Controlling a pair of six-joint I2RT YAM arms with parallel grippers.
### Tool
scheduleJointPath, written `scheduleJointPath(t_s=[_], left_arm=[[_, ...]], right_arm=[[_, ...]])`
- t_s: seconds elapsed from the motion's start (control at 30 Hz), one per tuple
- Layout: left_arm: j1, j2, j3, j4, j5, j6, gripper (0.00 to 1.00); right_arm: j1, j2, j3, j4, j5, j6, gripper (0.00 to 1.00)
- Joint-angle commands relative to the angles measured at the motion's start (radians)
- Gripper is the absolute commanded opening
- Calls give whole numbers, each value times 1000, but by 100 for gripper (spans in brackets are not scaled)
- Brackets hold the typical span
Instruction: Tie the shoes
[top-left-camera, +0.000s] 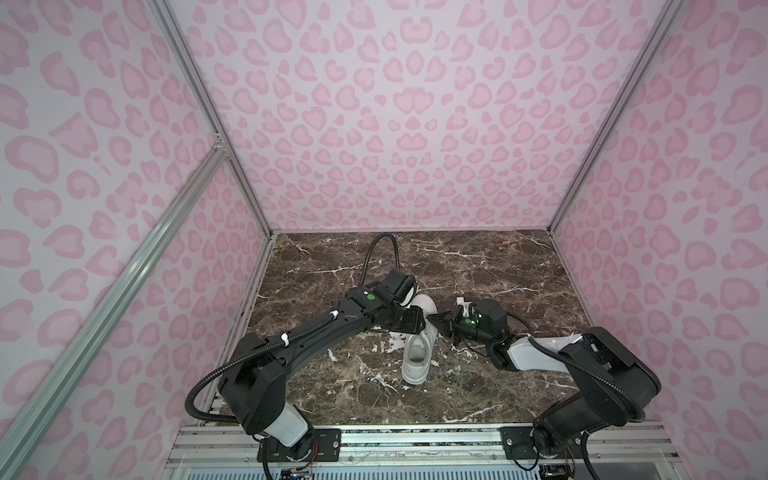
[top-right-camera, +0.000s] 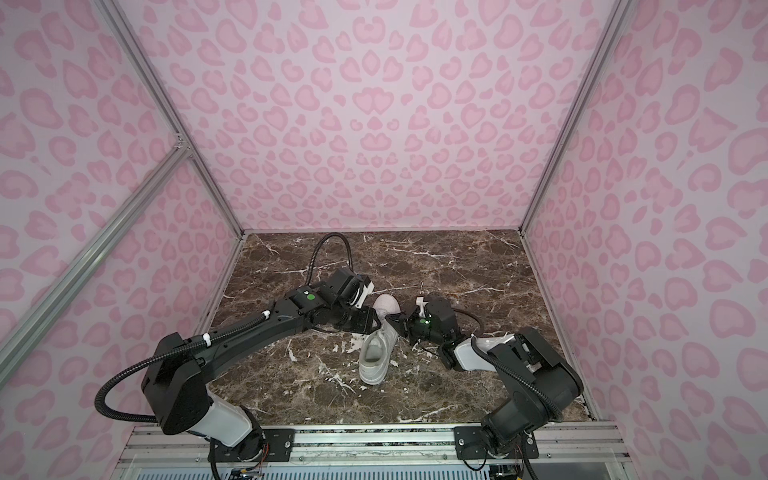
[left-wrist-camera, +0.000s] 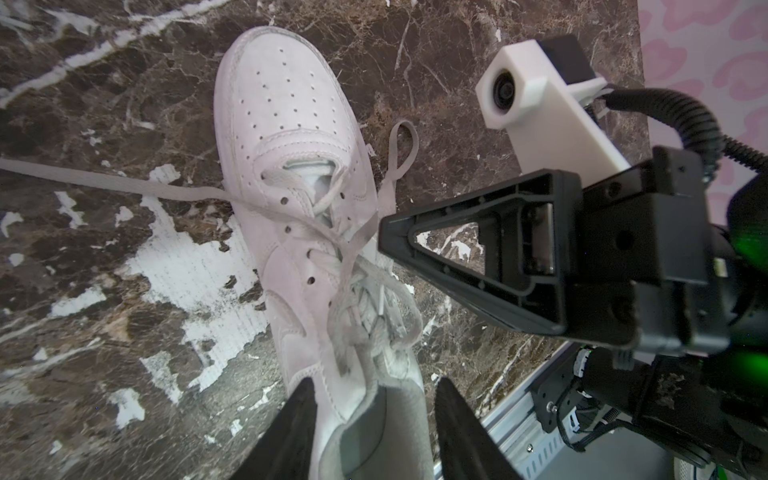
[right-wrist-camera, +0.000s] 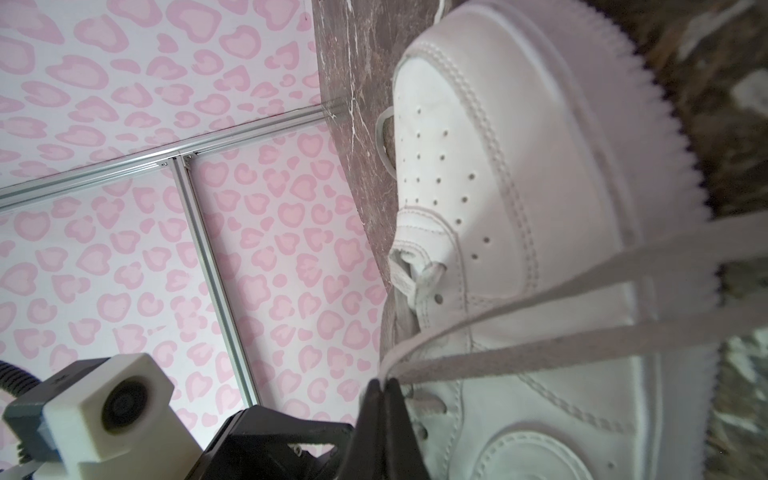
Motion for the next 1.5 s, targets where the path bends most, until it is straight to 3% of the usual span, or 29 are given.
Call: scheduleJointPath(t_s=[0.0, 1.07, 1.47], left_arm=[[0, -17, -7, 12, 1, -6, 49], [-11, -26, -19, 6, 6, -10, 47], [-14, -24, -16, 6, 6, -12, 47]], right_arm=[[1, -7, -22, 33, 23, 4, 4], [29, -22, -67, 22, 25, -11, 4], [30, 43, -66, 255, 29, 110, 4]])
